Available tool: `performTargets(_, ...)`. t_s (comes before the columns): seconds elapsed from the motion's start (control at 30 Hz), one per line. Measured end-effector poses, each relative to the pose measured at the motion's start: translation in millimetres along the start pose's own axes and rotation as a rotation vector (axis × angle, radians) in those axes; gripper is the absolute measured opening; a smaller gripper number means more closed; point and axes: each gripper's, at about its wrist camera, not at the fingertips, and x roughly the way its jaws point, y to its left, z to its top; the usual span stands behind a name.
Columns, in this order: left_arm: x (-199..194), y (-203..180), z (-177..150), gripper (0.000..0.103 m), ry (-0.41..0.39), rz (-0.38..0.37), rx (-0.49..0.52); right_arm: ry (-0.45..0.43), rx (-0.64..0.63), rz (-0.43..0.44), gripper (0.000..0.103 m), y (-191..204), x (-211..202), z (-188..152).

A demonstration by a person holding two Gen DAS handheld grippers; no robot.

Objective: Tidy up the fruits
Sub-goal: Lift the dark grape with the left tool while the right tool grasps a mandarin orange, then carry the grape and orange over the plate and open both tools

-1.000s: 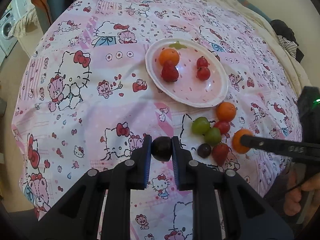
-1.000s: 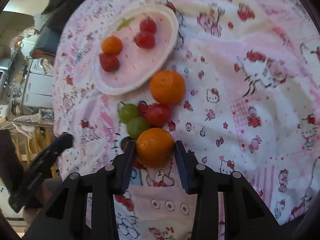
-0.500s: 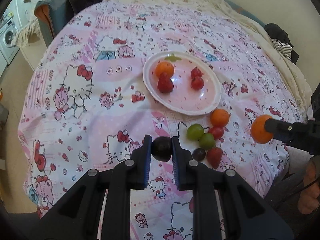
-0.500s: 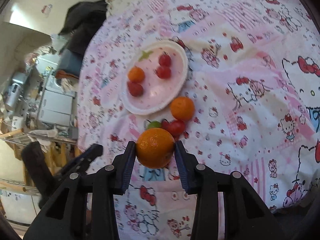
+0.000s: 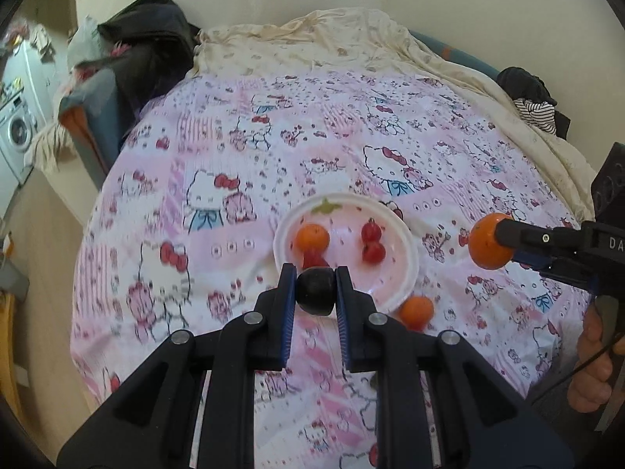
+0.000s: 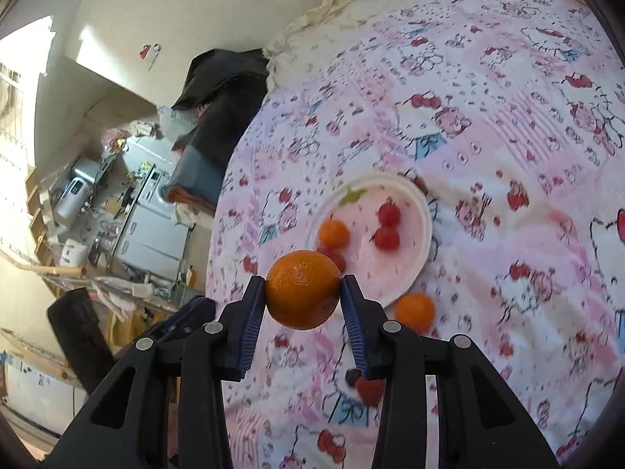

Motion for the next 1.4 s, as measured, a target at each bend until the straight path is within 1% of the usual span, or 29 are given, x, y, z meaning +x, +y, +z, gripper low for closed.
performTargets(0.17, 20, -2, 15, 0.016, 0.019, 0.003, 0.011, -0.018, -0.005, -0.011, 0.041, -4, 7, 20)
performTargets(0.4, 55, -10, 31, 0.016, 0.042, 0.001, 0.036, -0.014, -0.024, -0.026, 0.041, -7, 27, 46)
performTargets(0.53, 75, -14, 35, 0.016, 0.053, 0.002, 0.046, 0.006, -0.027, -0.043, 0.041, -14, 43, 56)
performTargets(0.7, 104, -16, 35, 0.016, 0.087, 0.001, 0.048, 0.048, -0.020, -0.069, 0.041, -24, 70, 67)
performTargets(0.93, 137, -24, 29, 0.016, 0.124, -0.020, 0.089, 0.129, -0.009, -0.084, 0.041, -34, 110, 70)
performTargets(1.03, 148, -27, 27, 0.016, 0.140, -0.017, 0.103, 0.163, -0.007, -0.098, 0.041, -39, 127, 68)
performTargets(1.23, 165, -24, 20, 0.017, 0.173, -0.002, 0.108, 0.208, 0.008, -0.109, 0.042, -46, 144, 68)
performTargets(1.4, 167, -23, 17, 0.018, 0.165, 0.004, 0.119, 0.228, 0.033, -0.111, 0.043, -55, 154, 68)
